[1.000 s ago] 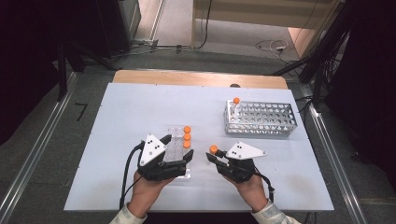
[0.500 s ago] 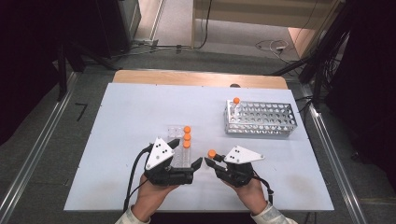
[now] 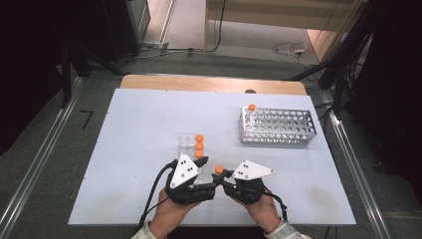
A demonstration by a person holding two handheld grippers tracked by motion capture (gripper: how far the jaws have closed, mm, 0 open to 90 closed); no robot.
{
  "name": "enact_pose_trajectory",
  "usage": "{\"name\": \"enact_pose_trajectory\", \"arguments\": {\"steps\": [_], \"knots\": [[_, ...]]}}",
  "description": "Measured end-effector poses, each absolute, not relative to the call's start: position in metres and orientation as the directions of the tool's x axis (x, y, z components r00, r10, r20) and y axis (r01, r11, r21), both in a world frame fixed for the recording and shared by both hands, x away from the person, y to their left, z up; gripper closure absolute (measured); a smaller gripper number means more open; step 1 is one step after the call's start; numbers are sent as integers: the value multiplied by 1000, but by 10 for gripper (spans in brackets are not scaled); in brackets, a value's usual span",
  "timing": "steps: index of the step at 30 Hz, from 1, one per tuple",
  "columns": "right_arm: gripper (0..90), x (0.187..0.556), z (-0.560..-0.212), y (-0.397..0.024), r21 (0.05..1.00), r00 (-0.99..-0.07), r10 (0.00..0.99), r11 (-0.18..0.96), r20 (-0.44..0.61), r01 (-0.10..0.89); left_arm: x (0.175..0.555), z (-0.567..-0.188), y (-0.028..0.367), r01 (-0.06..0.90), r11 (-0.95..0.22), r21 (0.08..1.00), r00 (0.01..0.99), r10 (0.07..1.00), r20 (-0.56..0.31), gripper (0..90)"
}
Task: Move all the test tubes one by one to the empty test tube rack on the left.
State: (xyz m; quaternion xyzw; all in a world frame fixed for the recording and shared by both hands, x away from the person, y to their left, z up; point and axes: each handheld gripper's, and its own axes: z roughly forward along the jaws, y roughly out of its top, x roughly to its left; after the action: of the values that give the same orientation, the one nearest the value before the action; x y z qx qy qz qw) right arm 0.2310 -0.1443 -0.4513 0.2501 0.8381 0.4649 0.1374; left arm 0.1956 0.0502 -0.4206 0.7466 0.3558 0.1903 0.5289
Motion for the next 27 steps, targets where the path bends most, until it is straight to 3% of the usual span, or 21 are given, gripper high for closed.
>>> {"name": "enact_pose_trajectory", "arguments": {"steps": [11, 25, 26, 27], "knots": [[718, 228, -451, -142, 849, -842, 540, 443, 5, 289, 198, -430, 44, 336, -215, 917, 679, 730, -77, 598], [714, 228, -451, -141, 848, -842, 539, 443, 7, 290, 199, -431, 44, 337, -213, 917, 671, 738, -75, 689], [706, 228, -451, -141, 849, -842, 540, 441, 9, 292, 199, -431, 44, 338, -208, 918, 671, 737, -81, 692], [631, 228, -451, -142, 852, -843, 538, 436, 12, 290, 199, -430, 45, 340, -205, 918, 669, 739, -83, 693]]}}
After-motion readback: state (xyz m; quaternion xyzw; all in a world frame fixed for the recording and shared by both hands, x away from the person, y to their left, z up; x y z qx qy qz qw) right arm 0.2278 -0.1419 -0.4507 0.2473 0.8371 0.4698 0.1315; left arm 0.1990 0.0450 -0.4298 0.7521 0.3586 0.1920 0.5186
